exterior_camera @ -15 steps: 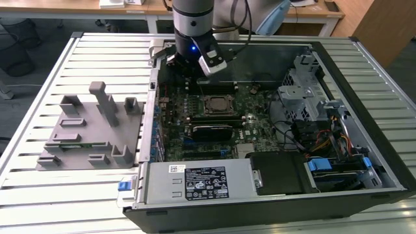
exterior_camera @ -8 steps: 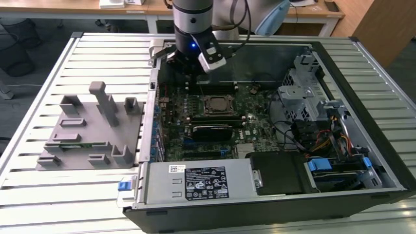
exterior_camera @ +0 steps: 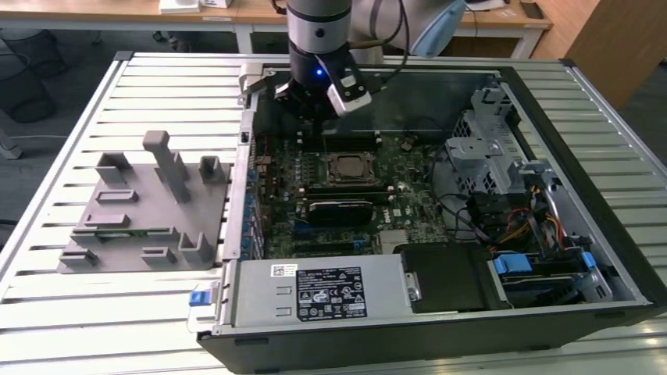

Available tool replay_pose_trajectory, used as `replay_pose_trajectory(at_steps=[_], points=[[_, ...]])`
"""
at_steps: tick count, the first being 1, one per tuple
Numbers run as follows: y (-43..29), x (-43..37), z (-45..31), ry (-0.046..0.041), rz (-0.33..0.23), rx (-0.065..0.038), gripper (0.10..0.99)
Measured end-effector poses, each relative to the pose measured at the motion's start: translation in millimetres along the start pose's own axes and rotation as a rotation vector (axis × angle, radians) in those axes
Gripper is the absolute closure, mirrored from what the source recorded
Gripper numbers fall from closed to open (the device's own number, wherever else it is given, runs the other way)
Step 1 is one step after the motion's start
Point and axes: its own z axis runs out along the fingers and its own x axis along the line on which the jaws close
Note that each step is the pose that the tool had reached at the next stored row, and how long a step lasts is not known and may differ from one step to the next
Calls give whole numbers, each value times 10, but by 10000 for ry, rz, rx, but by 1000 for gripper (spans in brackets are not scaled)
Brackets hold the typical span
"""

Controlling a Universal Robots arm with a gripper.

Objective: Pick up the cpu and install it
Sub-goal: 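Install the first cpu locking lever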

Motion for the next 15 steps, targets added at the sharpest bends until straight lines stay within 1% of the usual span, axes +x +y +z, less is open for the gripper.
replay_pose_trajectory(at_steps=[9,15], points=[[1,-70,2,-1,1,0,980],[1,-94,2,0,0,0,980]])
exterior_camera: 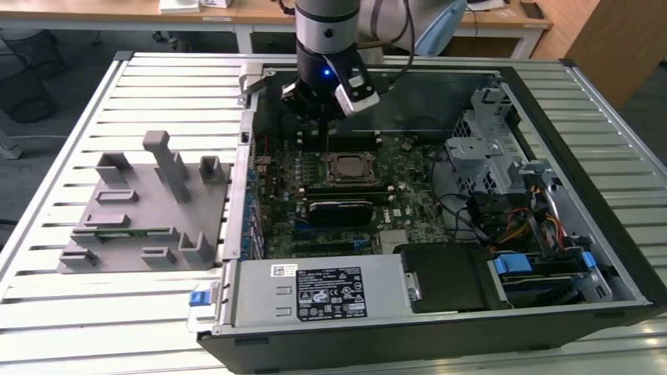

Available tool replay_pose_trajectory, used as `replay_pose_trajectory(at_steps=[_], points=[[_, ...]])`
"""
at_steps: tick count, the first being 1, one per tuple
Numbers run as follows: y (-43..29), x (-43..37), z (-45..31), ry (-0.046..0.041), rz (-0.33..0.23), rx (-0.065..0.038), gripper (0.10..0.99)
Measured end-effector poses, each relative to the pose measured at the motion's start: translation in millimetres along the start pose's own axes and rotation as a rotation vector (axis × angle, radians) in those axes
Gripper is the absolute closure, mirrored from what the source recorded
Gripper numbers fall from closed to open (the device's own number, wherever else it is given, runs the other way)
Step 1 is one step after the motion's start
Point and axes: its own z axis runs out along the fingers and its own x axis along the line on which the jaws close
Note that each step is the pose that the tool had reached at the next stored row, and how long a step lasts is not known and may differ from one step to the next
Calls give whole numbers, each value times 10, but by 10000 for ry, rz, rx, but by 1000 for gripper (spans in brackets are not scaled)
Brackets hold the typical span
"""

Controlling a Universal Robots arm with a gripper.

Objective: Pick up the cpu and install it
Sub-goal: 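Install the first cpu locking lever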

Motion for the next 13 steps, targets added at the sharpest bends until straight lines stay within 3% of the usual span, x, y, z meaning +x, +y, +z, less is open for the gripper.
replay_pose_trajectory(at_steps=[13], points=[[0,-50,1,0,0,-1,980]])
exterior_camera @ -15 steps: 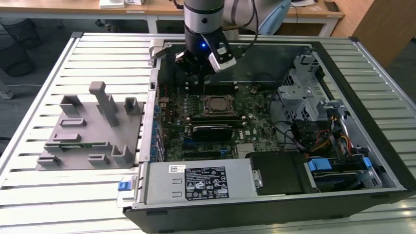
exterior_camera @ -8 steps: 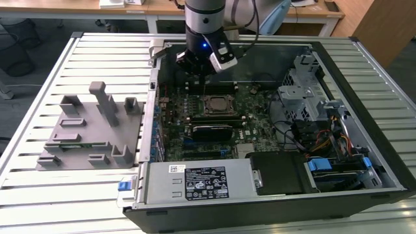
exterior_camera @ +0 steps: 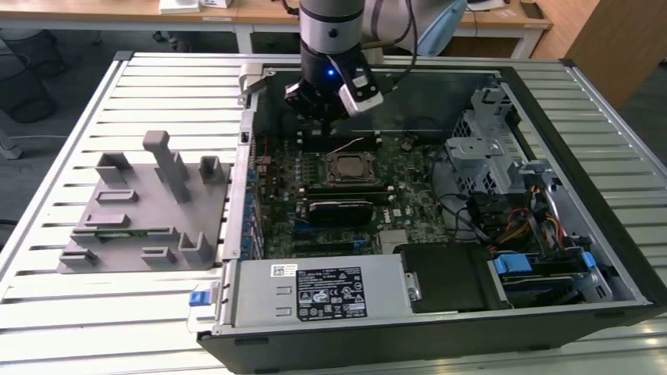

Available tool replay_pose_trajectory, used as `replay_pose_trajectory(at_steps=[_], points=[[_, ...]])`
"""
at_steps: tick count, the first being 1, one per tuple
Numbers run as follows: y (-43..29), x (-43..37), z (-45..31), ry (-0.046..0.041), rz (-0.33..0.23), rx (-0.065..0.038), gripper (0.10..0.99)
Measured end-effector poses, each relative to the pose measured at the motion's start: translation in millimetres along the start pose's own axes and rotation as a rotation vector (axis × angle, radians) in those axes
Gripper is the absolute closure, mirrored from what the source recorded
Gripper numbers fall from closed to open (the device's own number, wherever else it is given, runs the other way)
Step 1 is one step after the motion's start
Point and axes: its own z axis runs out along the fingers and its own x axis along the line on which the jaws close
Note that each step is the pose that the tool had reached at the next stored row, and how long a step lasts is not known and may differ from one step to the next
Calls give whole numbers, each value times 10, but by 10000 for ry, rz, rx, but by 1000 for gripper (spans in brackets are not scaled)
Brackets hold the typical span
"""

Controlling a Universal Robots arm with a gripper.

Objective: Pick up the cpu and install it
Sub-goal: 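Install the first cpu locking lever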

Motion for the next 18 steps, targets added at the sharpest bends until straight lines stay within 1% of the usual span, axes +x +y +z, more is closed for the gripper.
replay_pose_trajectory(at_steps=[18], points=[[1,-37,1,0,1,1,980]])
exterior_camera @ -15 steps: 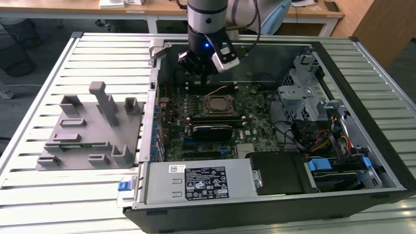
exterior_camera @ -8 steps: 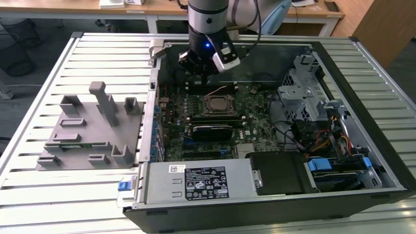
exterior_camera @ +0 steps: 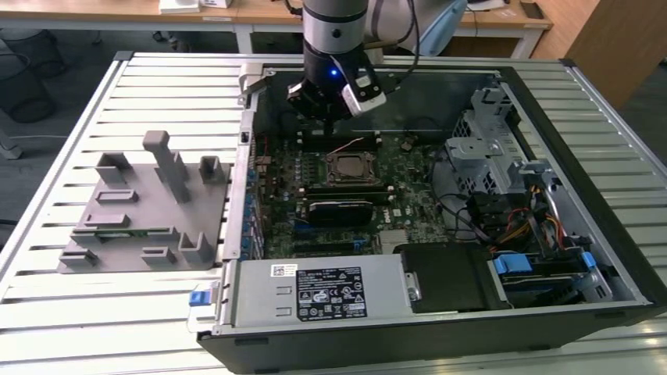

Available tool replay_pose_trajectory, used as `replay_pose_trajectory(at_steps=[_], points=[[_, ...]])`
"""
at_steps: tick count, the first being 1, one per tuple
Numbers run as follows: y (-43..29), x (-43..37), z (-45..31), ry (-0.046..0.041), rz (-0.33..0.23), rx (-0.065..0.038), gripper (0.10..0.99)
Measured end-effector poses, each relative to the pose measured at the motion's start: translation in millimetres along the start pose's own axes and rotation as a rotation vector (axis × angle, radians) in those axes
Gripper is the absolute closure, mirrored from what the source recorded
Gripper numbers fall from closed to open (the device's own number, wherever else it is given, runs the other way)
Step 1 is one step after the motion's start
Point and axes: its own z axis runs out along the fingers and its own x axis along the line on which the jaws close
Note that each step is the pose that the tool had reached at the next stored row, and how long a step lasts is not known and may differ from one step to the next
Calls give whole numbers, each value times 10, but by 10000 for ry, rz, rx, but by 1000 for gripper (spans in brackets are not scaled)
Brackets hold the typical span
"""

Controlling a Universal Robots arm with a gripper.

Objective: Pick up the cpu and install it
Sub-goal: 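Install the first cpu locking lever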

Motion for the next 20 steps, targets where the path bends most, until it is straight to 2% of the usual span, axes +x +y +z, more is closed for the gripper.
replay_pose_trajectory(at_steps=[2,6,10,20], points=[[0,-1,0,0,0,-10,980],[-18,-1,3,2,1,-211,980],[-43,-1,3,-7,-5,-273,980],[-46,-36,26,-11,-7,-280,980]])
